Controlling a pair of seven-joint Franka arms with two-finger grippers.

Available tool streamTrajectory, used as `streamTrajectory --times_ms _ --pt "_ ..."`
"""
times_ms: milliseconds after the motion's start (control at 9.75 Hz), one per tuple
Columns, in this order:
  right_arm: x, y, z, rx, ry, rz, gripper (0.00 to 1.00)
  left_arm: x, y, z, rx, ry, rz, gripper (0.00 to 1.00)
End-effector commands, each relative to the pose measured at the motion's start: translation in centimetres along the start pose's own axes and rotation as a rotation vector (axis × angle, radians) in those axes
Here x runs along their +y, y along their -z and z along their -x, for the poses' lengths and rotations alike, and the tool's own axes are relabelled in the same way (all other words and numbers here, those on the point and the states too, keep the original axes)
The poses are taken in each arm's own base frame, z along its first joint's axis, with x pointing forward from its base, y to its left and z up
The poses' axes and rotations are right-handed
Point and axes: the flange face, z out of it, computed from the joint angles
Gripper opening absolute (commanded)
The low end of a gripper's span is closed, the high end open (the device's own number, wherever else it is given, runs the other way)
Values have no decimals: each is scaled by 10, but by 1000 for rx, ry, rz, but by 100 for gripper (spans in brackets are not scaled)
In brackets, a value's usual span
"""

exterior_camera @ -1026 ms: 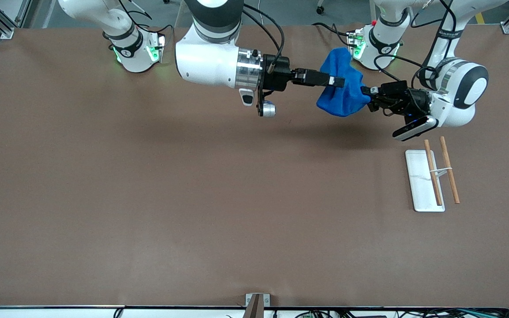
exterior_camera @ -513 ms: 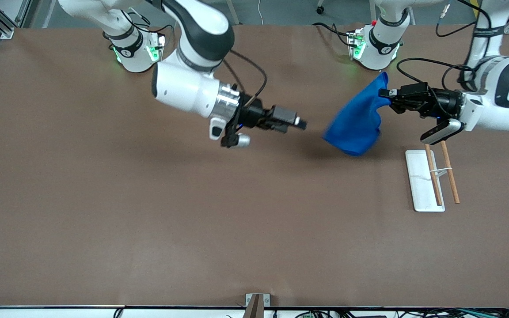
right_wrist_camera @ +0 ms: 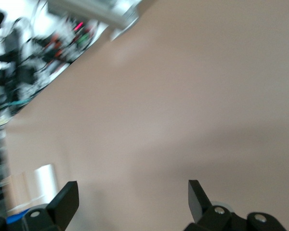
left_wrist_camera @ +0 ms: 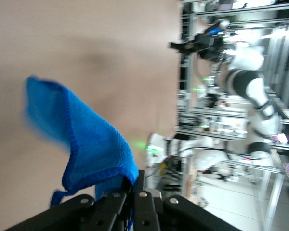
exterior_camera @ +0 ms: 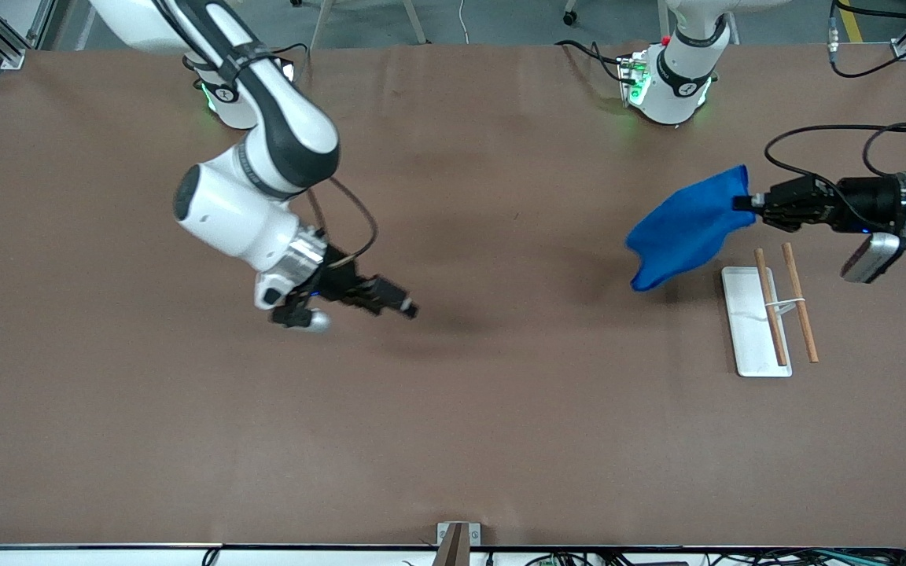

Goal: Right arm passes towel to left arm to hang
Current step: 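Drape the towel over the dowels with the left gripper while the right retracts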

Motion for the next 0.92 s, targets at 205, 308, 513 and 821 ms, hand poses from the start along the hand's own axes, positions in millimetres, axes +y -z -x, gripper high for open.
streamTrajectory --times_ms 205,308,513,821 --pt "120 80 -59 82 53 304 100 -55 44 -19 -43 51 -344 0" --pt "140 112 -77 96 108 409 100 -62 60 -20 -26 55 -415 0" --pt "158 179 -95 105 128 490 100 -80 91 -14 -35 23 -556 0" --pt "151 275 -98 -38 122 542 100 -119 117 -2 -46 10 -632 0"
